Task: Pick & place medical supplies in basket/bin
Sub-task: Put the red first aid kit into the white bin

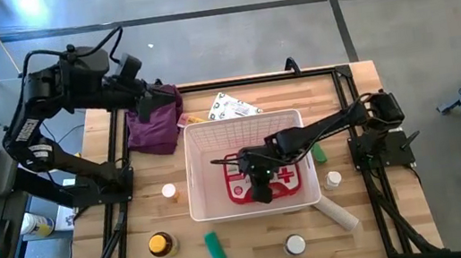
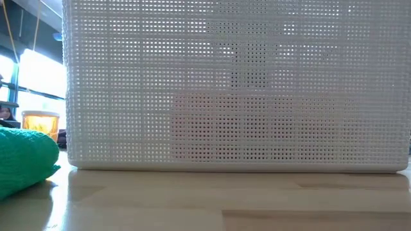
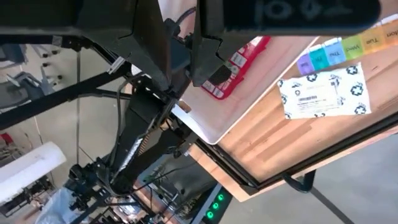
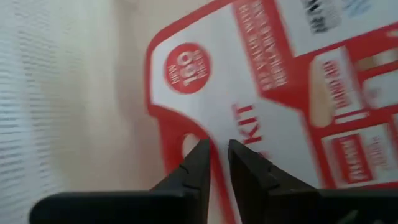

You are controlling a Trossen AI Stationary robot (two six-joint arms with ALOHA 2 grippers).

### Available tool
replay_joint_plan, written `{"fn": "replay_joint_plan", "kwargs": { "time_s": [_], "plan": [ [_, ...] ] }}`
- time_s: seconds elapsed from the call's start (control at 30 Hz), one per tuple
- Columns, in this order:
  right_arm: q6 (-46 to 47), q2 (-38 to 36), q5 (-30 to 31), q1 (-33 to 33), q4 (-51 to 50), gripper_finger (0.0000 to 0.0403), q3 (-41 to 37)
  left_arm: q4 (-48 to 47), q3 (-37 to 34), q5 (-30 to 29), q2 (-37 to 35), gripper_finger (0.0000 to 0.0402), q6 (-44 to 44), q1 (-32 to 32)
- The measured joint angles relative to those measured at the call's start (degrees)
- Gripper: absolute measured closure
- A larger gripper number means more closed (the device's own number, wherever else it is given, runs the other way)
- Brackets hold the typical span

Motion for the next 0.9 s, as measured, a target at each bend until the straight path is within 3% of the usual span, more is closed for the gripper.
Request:
{"fn": "replay_joint_plan", "kwargs": {
  "time_s": [0.23, 0.4, 0.63, 0.9],
  "plan": [
    [12.13, -0.02, -10.06, 0.34, 1.09, 0.0332, 0.15, 0.02, 0.0, 0.58, -0.02, 0.03, -0.15, -1.07],
    [15.34, 0.6, -7.73, 0.48, 0.67, 0.0335, 0.22, 0.02, 0.0, 1.06, -0.02, 0.03, 1.7, -0.98],
    [25.57, 4.61, -10.15, -0.02, 1.31, 0.034, -1.09, 0.02, 0.0, -1.43, -0.02, 0.03, 5.43, -0.98],
    [33.86, 4.07, -3.02, 0.07, 0.52, 0.034, -1.35, 0.02, 0.0, -1.96, -0.02, 0.03, 9.05, -0.98]
  ]
}}
